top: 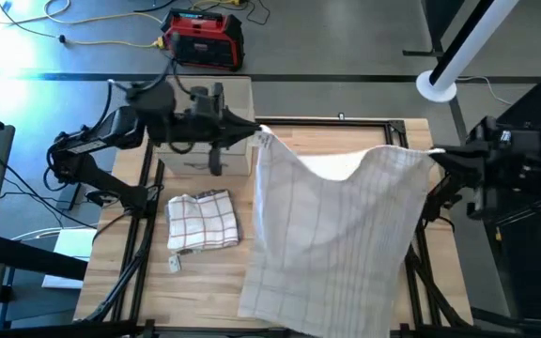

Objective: Fold towel
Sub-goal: Fold the white towel

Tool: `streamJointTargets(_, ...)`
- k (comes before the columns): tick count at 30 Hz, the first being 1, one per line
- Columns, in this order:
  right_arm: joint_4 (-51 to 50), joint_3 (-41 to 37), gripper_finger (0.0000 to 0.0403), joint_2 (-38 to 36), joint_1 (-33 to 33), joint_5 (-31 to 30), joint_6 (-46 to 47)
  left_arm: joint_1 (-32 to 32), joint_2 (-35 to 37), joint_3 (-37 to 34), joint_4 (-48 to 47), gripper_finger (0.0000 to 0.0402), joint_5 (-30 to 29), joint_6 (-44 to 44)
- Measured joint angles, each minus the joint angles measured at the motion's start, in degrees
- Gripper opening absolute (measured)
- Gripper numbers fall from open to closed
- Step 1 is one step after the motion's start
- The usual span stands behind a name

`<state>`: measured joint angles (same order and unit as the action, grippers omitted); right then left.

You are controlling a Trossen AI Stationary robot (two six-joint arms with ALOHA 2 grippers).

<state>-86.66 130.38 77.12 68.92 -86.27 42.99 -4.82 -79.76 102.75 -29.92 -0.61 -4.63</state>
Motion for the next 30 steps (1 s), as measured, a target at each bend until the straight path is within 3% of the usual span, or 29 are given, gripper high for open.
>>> streamJointTargets(3,2.04,-4.24,0.0004,-1.78,-0.93,1.07,-3.42,-2.31,-1.92,-1.48,-2.39,0.0,2.48,0.04)
streamJointTargets(6,-3.37,-8.25,0.0004,-4.16,-3.34,4.15,7.87,-4.65,-2.87,-4.42,-2.78,0.0,5.97,0.0)
streamJointTargets(13,-3.15,-25.98,0.0004,-13.04,-12.54,13.7,18.86,-8.91,-2.84,-8.4,-4.52,0.0,7.69,-2.0)
streamJointTargets(20,-3.41,-41.85,0.0004,-22.93,-22.54,20.85,27.45,-14.51,-2.68,-9.46,-16.5,0.0,0.14,-5.1)
streamJointTargets(25,-3.35,-47.99,0.0004,-27.46,-26.54,23.54,26.1,-17.44,-0.05,-9.46,-19.5,0.0,-2.07,-5.62)
streamJointTargets(30,-3.33,-51.1,0.0004,-28.9,-30.45,22.08,21.58,-20.02,2.64,-9.46,-20.84,0.0,-2.48,-6.48)
